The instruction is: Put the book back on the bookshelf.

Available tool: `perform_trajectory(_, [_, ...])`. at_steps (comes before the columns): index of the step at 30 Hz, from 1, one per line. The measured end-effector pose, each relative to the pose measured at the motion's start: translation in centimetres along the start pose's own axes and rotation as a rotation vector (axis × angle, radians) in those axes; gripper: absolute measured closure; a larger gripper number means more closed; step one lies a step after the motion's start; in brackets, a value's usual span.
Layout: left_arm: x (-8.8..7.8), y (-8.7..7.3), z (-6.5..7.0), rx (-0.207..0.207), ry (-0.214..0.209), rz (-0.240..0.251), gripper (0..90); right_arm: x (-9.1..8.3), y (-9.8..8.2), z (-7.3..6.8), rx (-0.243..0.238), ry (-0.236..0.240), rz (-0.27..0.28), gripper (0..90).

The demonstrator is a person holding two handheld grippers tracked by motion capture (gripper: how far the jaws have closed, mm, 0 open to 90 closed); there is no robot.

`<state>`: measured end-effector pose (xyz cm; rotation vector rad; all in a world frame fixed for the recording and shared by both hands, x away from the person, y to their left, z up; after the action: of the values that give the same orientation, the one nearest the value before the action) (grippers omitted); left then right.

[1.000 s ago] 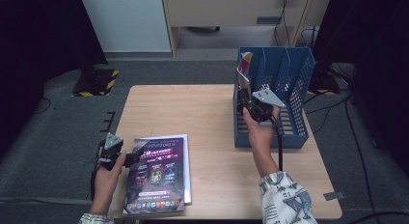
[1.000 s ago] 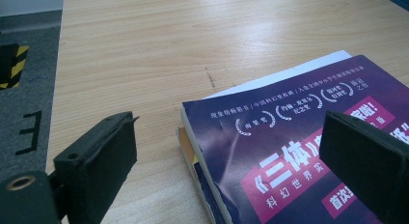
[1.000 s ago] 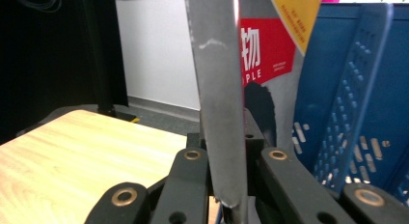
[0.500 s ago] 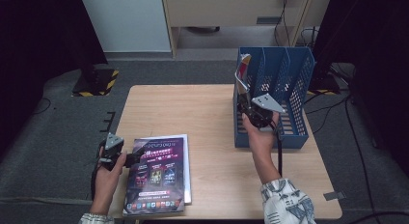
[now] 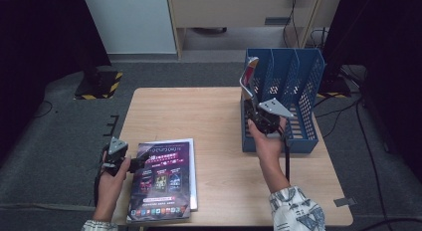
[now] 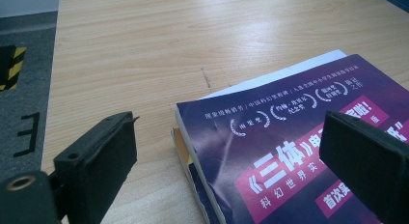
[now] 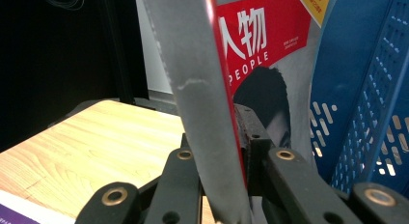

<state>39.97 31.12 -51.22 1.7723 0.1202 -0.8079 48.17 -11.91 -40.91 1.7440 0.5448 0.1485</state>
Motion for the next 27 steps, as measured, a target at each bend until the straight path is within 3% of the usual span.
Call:
perform_trajectory(13, [0.0,-0.01,0.03,0.003,-0.002,-0.004,5.7,0.02,-0.06,0.21,0.016,0.006,-0.004,72.1])
perform_trajectory(22, [0.03,-0.01,0.06,0.003,-0.004,-0.005,5.7,0.24,-0.18,0.41,0.029,-0.004,-0.01,51.4])
perform_trajectory(27, [0.03,-0.02,0.05,0.003,-0.004,-0.005,5.7,0.41,-0.34,0.29,0.023,-0.003,-0.02,51.9])
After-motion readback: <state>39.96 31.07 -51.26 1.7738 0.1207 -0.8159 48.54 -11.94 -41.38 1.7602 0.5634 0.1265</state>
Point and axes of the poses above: each handheld gripper's, and its own axes: x roughly forward along the jaws, y roughly out of its top, z roughly to its right, the point moved 4 cm from there along x, roughly forward along the jaws, and after that the axes turned 12 degrees about x, right-handed, at the moved point
